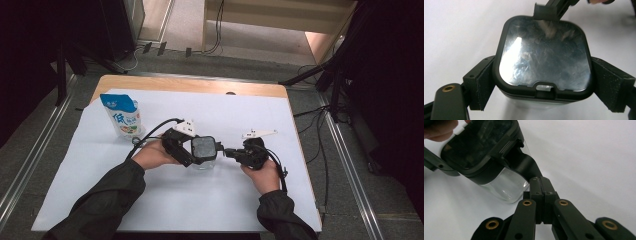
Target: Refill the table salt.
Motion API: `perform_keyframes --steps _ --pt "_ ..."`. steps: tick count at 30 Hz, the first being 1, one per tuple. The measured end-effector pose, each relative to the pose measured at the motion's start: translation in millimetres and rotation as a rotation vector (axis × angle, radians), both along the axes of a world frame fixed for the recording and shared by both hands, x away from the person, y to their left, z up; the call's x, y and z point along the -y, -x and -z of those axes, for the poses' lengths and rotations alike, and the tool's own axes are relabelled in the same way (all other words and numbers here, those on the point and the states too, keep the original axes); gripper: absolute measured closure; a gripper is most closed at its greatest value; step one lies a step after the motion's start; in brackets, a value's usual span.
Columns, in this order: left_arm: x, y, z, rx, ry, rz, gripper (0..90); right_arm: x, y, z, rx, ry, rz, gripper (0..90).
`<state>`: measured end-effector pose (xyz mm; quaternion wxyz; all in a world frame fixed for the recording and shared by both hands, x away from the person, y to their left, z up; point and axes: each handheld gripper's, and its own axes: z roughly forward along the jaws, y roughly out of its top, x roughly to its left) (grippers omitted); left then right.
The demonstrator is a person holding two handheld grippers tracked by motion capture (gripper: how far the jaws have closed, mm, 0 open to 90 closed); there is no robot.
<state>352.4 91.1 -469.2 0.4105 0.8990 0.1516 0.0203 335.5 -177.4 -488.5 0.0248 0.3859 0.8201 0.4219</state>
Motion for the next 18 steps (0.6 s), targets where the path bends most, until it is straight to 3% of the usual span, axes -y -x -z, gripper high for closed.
perform_keyframes --steps 3,6,18 --pt "0.2 0.2 -4.3 0.000 0.018 0.000 15.5 0.1 0.0 0.1 0.000 0.001 0.000 90.0" --pt "1.2 0.7 -6.5 0.005 0.000 0.003 15.9 -0.2 0.3 0.0 0.001 0.003 -0.001 90.0" --pt "4.3 2.2 -18.4 0.029 0.018 0.001 16.3 -0.3 1.1 -0.8 0.004 -0.005 -0.003 90.0"
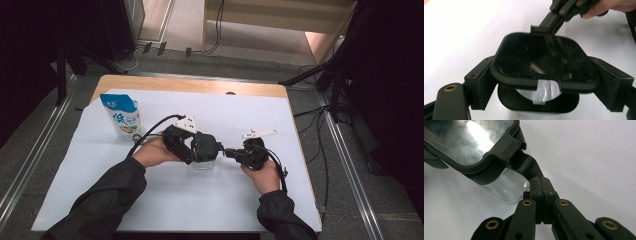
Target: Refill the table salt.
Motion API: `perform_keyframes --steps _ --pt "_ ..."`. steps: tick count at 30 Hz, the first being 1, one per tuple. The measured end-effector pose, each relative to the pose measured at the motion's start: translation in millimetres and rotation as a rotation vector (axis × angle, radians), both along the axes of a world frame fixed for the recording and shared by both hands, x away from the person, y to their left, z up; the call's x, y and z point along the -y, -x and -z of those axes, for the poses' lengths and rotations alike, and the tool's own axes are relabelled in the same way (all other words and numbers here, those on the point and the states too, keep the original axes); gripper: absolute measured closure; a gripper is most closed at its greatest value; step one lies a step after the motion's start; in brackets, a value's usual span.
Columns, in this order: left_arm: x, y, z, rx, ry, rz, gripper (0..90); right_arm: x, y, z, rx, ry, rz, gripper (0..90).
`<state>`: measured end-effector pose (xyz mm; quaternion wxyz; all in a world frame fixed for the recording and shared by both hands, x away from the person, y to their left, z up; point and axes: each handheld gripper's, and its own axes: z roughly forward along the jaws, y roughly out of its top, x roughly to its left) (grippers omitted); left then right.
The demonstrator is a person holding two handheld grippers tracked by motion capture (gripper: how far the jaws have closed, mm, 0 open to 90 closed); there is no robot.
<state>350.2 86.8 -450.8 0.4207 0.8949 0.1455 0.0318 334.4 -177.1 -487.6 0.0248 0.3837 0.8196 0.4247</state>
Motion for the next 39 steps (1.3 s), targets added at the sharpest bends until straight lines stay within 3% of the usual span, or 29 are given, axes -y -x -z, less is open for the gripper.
perform_keyframes --steps 1,2,9,17,20,22,24,29,39 --pt "0.0 0.0 0.0 0.000 0.000 0.000 20.1 0.0 0.0 0.0 0.000 0.000 0.000 90.0" --pt "-2.3 -0.2 -4.5 -0.039 0.064 0.032 29.8 -0.2 0.2 -0.3 -0.001 -0.002 -0.001 90.0" --pt "0.3 3.0 -16.9 -0.028 0.031 0.048 36.9 -1.1 0.7 -0.3 -0.004 -0.001 -0.009 90.0" --pt "1.2 6.5 -30.0 -0.063 -0.013 0.066 45.9 -1.1 0.7 -0.1 -0.003 -0.002 -0.009 90.0" --pt "0.3 7.6 -33.0 -0.066 -0.013 0.076 52.8 -1.0 0.5 0.2 -0.003 -0.001 -0.011 90.0" --pt "-2.5 6.7 -35.7 -0.103 -0.002 0.086 60.1 -0.9 0.0 0.6 -0.007 -0.001 -0.011 90.0" --pt "-4.4 7.7 -36.1 -0.113 -0.001 0.108 69.7 -1.0 0.3 0.4 -0.006 0.001 -0.013 90.0" --pt "-4.1 9.9 -37.7 -0.110 -0.030 0.139 82.0 -1.0 0.1 0.5 -0.005 0.001 -0.014 90.0" --pt "8.0 9.6 -45.9 -0.096 -0.043 0.147 84.8 -1.5 0.6 0.5 -0.002 0.006 -0.009 90.0"
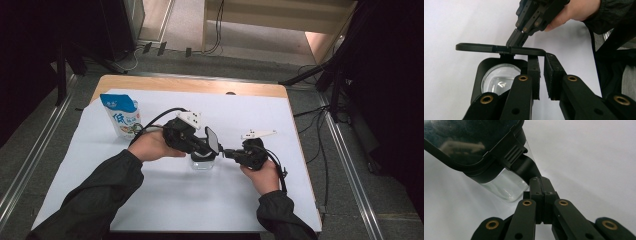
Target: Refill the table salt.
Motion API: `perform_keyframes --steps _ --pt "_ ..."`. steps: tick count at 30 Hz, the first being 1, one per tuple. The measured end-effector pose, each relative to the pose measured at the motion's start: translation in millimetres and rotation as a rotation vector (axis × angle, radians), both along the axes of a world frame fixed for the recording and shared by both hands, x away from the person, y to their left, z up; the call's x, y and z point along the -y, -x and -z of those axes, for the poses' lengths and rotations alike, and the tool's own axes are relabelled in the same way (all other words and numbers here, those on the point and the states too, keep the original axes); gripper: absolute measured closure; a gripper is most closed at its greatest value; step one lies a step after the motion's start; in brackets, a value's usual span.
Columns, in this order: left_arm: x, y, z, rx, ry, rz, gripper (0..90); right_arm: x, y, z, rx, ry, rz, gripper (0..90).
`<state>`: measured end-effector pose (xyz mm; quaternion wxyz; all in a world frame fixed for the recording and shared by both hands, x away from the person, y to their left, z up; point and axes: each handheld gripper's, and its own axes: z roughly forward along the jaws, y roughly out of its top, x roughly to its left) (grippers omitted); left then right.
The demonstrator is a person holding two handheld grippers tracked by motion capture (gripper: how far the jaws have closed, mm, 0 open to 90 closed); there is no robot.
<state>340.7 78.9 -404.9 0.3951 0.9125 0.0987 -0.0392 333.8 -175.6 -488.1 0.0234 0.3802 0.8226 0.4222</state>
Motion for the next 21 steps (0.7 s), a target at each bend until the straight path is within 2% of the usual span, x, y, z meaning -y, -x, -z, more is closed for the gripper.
perform_keyframes --steps 4,14,18,21 --pt "6.3 -0.3 -0.3 0.013 0.002 -0.001 83.5 -0.2 0.3 -0.1 0.003 0.002 0.000 90.0" --pt "19.2 -5.5 2.3 -0.004 0.005 0.008 83.7 -0.6 0.7 0.3 0.001 -0.002 0.009 90.0" --pt "32.3 -7.8 0.9 -0.003 -0.020 0.015 84.1 -1.1 1.1 0.2 0.002 -0.001 0.013 90.0" --pt "37.8 -9.6 1.7 -0.016 -0.019 0.016 84.2 -1.7 1.5 0.2 0.003 -0.002 0.019 90.0"
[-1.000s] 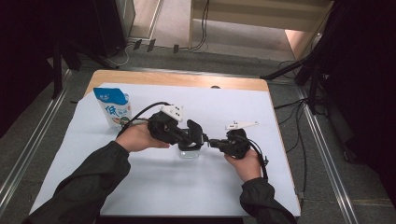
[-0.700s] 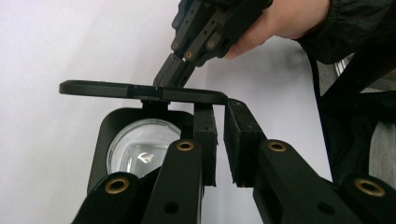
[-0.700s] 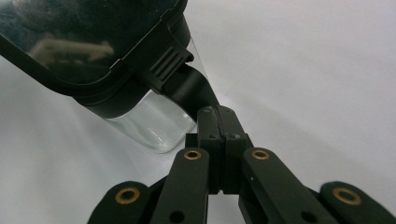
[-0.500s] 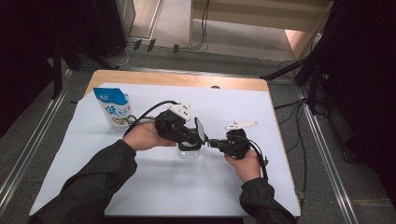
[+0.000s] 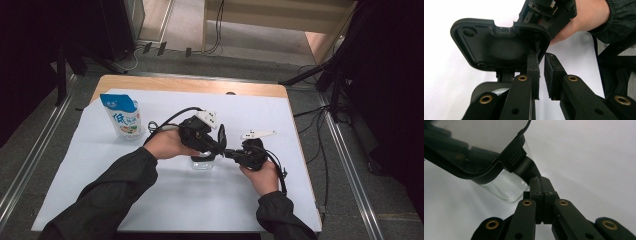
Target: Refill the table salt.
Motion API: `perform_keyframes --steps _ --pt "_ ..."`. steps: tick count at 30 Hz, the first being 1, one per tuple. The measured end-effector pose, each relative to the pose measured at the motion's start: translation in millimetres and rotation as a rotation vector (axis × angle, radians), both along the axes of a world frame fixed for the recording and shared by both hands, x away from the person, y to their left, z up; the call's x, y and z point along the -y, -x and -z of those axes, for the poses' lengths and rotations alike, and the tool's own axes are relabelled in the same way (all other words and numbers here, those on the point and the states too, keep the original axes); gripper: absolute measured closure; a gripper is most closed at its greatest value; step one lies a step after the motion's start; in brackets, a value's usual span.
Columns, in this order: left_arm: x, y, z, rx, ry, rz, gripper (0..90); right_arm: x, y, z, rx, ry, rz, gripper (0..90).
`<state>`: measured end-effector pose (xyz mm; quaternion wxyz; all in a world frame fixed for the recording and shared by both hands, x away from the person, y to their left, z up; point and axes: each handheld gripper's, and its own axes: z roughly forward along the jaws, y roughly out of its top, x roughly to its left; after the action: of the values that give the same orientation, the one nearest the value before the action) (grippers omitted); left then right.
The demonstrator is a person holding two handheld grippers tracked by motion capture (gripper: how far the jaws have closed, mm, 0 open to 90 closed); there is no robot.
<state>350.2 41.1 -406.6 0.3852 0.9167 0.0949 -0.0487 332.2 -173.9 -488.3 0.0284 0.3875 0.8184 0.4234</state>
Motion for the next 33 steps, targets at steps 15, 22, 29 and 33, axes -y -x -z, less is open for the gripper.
perform_keyframes --steps 15,22,29,33 --pt "3.8 -2.7 1.9 -0.017 -0.003 0.003 83.6 -2.1 1.1 0.0 -0.002 -0.003 0.006 90.0" --pt "-3.9 -1.1 -1.4 -0.023 -0.005 0.007 83.6 -1.7 -0.3 1.0 -0.004 -0.008 0.005 90.0" --pt "-20.9 -1.8 -0.7 -0.045 0.013 -0.039 79.6 -0.7 0.7 0.2 -0.005 -0.003 0.002 90.0" --pt "-40.7 -0.8 3.4 -0.077 0.043 -0.082 70.4 3.2 2.5 -3.4 0.008 -0.001 0.018 86.3"
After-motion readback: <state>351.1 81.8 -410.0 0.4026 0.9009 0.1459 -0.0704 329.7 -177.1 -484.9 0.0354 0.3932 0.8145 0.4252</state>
